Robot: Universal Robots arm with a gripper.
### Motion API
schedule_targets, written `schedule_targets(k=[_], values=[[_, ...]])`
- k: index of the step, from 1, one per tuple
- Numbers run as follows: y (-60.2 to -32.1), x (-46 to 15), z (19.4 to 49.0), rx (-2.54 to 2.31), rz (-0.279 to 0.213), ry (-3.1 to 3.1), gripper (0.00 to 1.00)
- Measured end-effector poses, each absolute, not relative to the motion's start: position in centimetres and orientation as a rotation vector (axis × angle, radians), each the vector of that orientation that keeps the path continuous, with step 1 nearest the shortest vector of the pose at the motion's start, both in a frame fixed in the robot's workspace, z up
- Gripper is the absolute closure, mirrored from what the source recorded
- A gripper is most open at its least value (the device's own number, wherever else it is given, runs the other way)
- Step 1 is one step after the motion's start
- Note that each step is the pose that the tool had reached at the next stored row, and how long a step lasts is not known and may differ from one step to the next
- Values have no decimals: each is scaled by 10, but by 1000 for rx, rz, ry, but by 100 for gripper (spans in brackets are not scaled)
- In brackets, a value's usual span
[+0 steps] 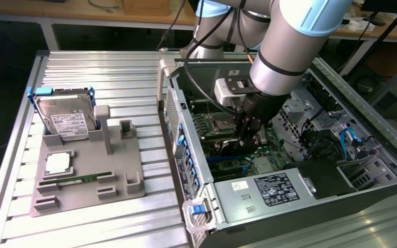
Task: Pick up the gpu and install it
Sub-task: 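Insert the gpu into the slot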
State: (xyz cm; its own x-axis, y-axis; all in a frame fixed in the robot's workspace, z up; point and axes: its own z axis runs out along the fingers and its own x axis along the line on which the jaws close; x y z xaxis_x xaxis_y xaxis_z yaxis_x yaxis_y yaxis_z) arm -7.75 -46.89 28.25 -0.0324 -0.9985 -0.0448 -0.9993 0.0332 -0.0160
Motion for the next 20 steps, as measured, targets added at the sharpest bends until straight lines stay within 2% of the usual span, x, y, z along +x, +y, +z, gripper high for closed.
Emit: schedule_targets(k=[20], values=[[-468, -80, 276, -2154, 45, 2214, 73]])
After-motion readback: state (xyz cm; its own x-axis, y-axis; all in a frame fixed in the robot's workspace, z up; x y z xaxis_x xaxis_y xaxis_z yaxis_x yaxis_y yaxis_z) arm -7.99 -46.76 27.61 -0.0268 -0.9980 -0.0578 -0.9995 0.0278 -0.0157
